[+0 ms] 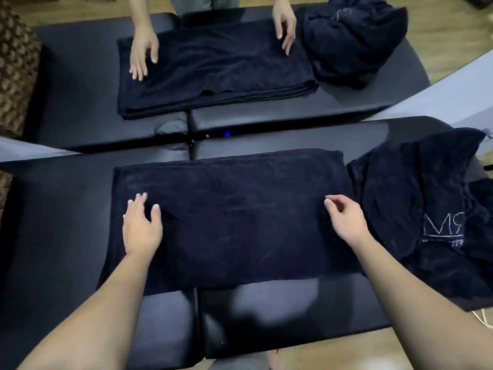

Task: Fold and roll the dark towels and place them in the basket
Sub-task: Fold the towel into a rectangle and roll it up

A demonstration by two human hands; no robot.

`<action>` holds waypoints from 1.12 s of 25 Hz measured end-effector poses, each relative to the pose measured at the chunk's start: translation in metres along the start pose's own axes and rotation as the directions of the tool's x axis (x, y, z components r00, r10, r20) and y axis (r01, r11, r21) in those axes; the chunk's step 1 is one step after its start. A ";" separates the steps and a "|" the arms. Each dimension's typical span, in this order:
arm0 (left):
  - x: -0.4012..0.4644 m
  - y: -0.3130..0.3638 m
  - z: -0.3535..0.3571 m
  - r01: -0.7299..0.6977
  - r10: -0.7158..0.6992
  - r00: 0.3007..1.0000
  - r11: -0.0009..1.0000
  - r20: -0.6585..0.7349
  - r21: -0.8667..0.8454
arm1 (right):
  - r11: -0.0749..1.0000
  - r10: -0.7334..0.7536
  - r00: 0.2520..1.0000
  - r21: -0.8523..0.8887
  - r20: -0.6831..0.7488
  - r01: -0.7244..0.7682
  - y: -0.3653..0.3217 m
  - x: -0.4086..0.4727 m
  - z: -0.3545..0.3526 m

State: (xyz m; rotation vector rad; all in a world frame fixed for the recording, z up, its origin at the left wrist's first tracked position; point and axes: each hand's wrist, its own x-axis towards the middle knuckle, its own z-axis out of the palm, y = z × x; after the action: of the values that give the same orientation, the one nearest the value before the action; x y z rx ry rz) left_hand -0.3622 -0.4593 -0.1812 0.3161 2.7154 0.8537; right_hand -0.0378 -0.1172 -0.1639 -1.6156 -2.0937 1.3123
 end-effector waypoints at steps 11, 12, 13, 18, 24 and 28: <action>-0.072 -0.071 0.017 0.035 -0.051 0.998 0.906 0.028 0.421 | 0.644 -0.129 0.987 -0.749 0.095 0.156 0.053 -0.059 0.037; -0.077 -0.075 0.016 0.066 -0.075 0.997 0.901 0.005 0.429 | 0.635 -0.150 0.982 -0.751 0.112 0.182 0.058 -0.067 0.045; -0.082 -0.079 0.014 0.098 -0.099 0.995 0.897 -0.021 0.432 | 0.627 -0.153 0.979 -0.754 0.131 0.199 0.064 -0.072 0.049; -0.096 -0.100 0.001 0.186 -0.169 0.983 0.901 -0.076 0.392 | 0.654 -0.082 0.990 -0.744 0.112 0.138 0.066 -0.060 0.044; -0.096 -0.082 0.004 0.387 -0.328 0.915 0.878 -0.236 0.282 | 0.636 -0.150 0.983 -0.751 0.106 0.178 0.050 -0.092 0.081; -0.087 -0.087 -0.006 0.471 -0.411 0.872 0.853 -0.264 0.226 | 0.640 -0.134 0.979 -0.741 0.155 0.205 0.056 -0.089 0.077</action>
State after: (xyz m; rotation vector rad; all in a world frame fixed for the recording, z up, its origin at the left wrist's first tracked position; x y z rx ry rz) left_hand -0.2936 -0.5566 -0.2101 -0.3653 2.9192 0.3805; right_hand -0.0128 -0.2323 -0.2193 -1.5314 -3.0064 0.4197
